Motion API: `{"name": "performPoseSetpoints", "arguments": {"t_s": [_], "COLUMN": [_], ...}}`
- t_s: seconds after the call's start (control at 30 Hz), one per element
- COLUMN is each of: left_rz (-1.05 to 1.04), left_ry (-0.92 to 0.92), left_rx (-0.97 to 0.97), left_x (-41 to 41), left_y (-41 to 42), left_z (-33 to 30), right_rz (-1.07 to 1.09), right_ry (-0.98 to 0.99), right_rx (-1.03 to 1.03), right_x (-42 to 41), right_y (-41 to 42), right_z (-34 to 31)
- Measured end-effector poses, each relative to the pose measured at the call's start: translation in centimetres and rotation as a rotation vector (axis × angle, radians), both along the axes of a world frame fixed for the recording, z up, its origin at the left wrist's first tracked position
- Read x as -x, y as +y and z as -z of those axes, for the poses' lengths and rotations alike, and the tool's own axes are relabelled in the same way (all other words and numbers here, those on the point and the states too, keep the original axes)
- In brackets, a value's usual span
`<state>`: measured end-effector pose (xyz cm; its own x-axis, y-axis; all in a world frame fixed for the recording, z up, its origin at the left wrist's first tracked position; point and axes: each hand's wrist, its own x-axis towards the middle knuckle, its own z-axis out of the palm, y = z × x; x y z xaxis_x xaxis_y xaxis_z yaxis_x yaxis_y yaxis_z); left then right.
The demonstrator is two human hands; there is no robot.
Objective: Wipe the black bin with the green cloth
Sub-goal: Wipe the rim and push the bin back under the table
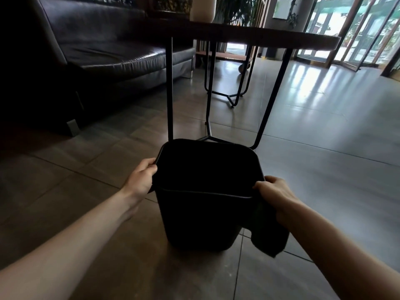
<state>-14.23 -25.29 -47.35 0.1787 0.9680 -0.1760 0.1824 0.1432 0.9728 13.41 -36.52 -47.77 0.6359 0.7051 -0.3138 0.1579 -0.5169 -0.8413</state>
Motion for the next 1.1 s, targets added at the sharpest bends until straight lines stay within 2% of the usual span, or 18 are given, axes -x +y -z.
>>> {"name": "performPoseSetpoints", "arguments": {"t_s": [0.4,0.53,0.7,0.83,0.97,1.1], "left_rz": [0.012,-0.008,-0.029,-0.045,0.103,0.146], "left_ry": [-0.125,-0.116,-0.053,0.119,0.537,0.642], "left_rx": [-0.021,-0.020,0.008,-0.020,-0.069,-0.047], "left_x": [-3.2,-3.2,-2.9,-2.2,0.1,1.5], "left_y": [3.9,4.3,3.7,1.9,-1.8,-5.9], "left_z": [1.5,2.2,2.0,0.2,-3.4,-9.2], "right_rz": [0.080,0.090,0.193,0.176,0.085,0.010], "right_ry": [0.014,0.102,0.315,0.233,0.302,0.269], "right_rx": [-0.029,-0.024,-0.011,0.068,0.209,0.348], "right_x": [-1.5,-1.7,-2.0,-2.2,-1.5,1.1], "right_y": [3.0,2.3,0.5,-3.1,-8.3,-12.0], "right_z": [1.1,1.0,-0.1,-1.3,-4.0,-9.5]}}
